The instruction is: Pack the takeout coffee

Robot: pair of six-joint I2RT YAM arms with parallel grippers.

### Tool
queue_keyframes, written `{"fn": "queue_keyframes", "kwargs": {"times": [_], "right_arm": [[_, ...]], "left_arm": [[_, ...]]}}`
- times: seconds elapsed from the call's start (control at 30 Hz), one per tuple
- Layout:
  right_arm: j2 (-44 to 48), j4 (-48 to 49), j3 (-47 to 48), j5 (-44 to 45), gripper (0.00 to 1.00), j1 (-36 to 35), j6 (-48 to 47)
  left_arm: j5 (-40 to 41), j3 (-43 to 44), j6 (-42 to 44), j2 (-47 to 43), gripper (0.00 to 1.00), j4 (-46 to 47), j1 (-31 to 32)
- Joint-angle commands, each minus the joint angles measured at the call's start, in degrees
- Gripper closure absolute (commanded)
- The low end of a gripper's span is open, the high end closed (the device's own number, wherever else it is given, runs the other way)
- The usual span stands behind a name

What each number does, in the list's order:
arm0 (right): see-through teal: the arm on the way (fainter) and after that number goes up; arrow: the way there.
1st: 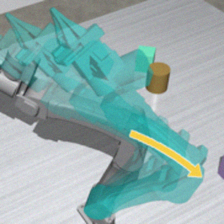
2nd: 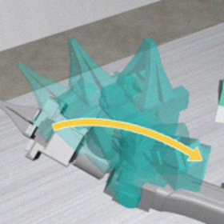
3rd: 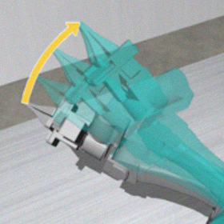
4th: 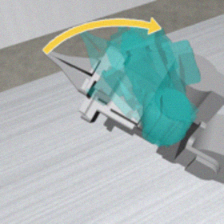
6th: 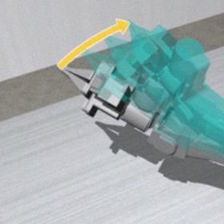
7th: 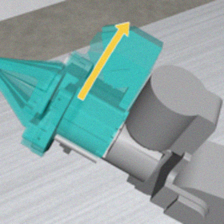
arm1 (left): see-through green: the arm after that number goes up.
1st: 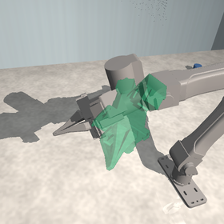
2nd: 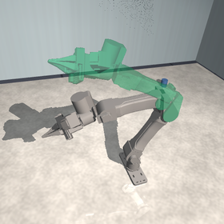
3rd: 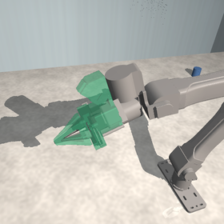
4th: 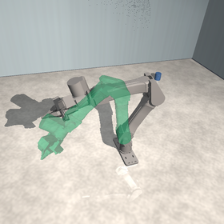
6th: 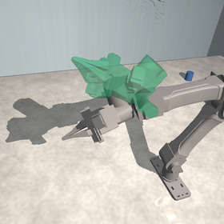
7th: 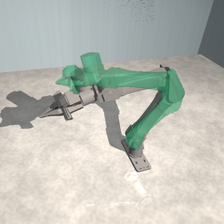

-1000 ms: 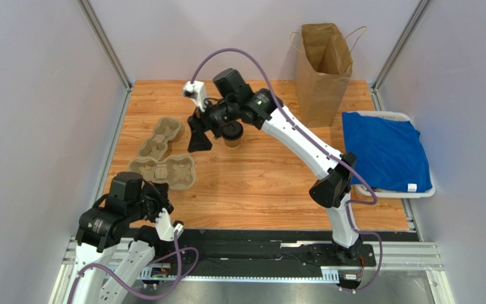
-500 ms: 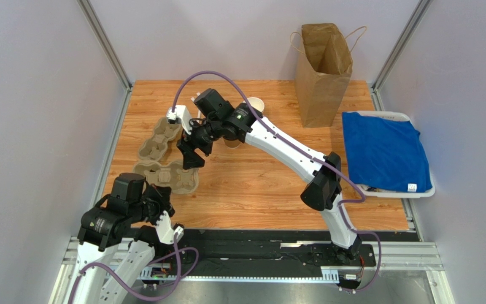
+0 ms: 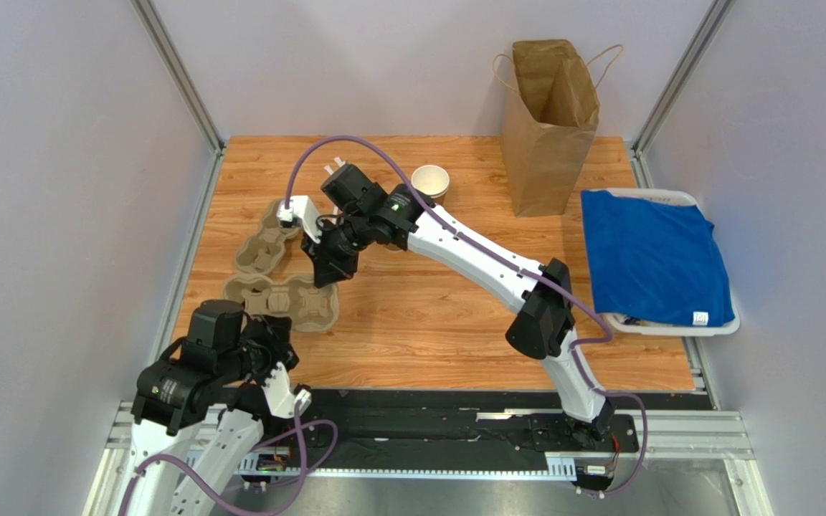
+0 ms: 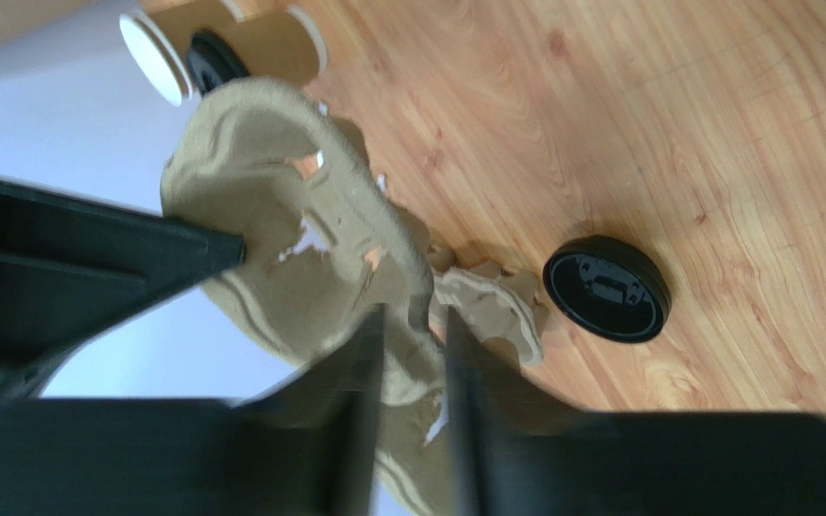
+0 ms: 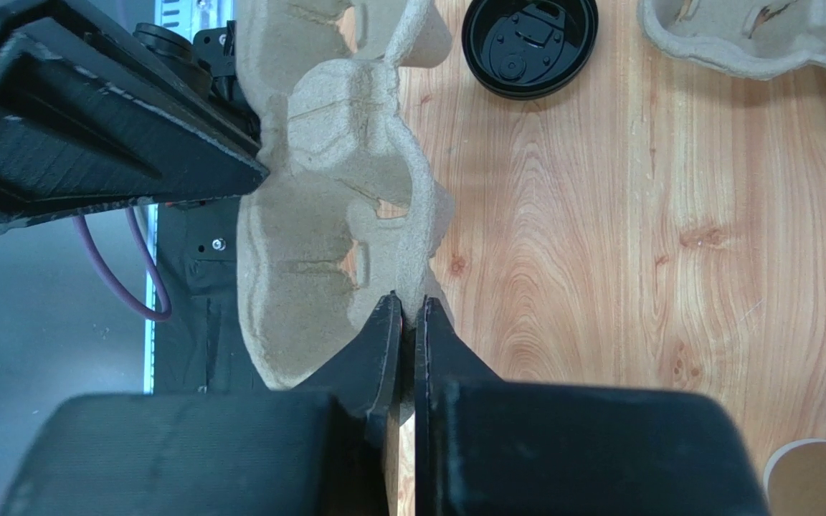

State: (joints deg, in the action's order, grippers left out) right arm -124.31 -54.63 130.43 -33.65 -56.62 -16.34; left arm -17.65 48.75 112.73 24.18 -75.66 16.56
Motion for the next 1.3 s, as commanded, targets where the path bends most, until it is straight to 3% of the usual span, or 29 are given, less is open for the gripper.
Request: {"fn": "queue_keyframes", "kwargs": {"times": [0.0,0.03,0.07,0.1,0.27,0.4,0.43,0.53,0.63,0.73,0.77,0.8,0.9,0.97,1.07,1.2,1.27], "right_arm": [[3.1,0.9,1.4,1.2,1.00,0.4,0.7],[3.6,1.5,1.4,1.7,1.00,0.6,1.3],[4.4,2.2,1.2,1.8,1.00,1.1,3.4],[5.6,3.0,0.7,2.0,1.00,1.6,4.5],[10.2,8.6,-2.5,2.2,1.00,6.3,14.4],[15.7,13.2,-7.7,1.3,1.00,10.4,20.1],[18.4,13.5,-9.8,2.3,1.00,10.7,20.4],[23.3,16.3,-16.7,5.1,1.00,12.1,21.6],[29.6,19.2,-23.0,8.8,1.00,13.8,23.2],[35.4,21.1,-27.5,11.2,1.00,15.4,24.9],[37.1,21.7,-30.9,11.8,1.00,15.6,25.0],[40.0,22.7,-32.4,12.7,1.00,15.7,25.0],[45.6,24.2,-38.4,15.8,1.00,15.8,24.9],[47.8,24.6,-40.8,18.7,1.00,15.9,24.0],[51.9,25.3,-45.0,20.9,1.00,16.5,23.7],[54.8,26.9,-49.2,21.4,1.00,17.1,24.6],[55.1,27.1,-49.5,20.9,1.00,17.2,25.5]], "left_arm": [[0.6,1.3,7.4,-1.5,0.55,5.7,0.2],[1.2,2.4,5.5,-1.1,0.37,6.4,0.2],[1.8,3.9,0.7,-0.5,0.34,7.4,0.2],[3.0,7.3,-2.5,0.0,0.20,8.2,0.2],[7.7,21.4,-30.9,5.1,0.15,10.5,0.3],[16.9,36.8,-57.1,14.2,0.08,10.0,0.1],[17.6,39.9,-67.2,16.3,0.08,7.3,0.1],[16.5,50.5,-84.1,23.2,0.06,5.1,0.1],[15.2,60.2,-96.3,30.3,0.04,4.1,-0.6],[2.6,68.3,-105.3,37.5,0.04,2.6,-8.7],[-7.0,69.4,-107.9,39.1,0.04,2.8,-12.0],[-12.1,70.7,-110.3,42.3,0.04,3.1,-19.0],[-32.4,69.2,-121.1,48.1,0.05,7.7,-30.1],[-43.7,68.1,-128.6,50.7,0.05,14.3,-32.7],[-50.4,65.8,-131.3,53.5,0.07,21.2,-33.2],[-52.5,51.7,-144.8,48.6,0.23,45.9,-32.2],[-51.7,48.4,-143.9,48.4,0.30,46.9,-29.3]]}}
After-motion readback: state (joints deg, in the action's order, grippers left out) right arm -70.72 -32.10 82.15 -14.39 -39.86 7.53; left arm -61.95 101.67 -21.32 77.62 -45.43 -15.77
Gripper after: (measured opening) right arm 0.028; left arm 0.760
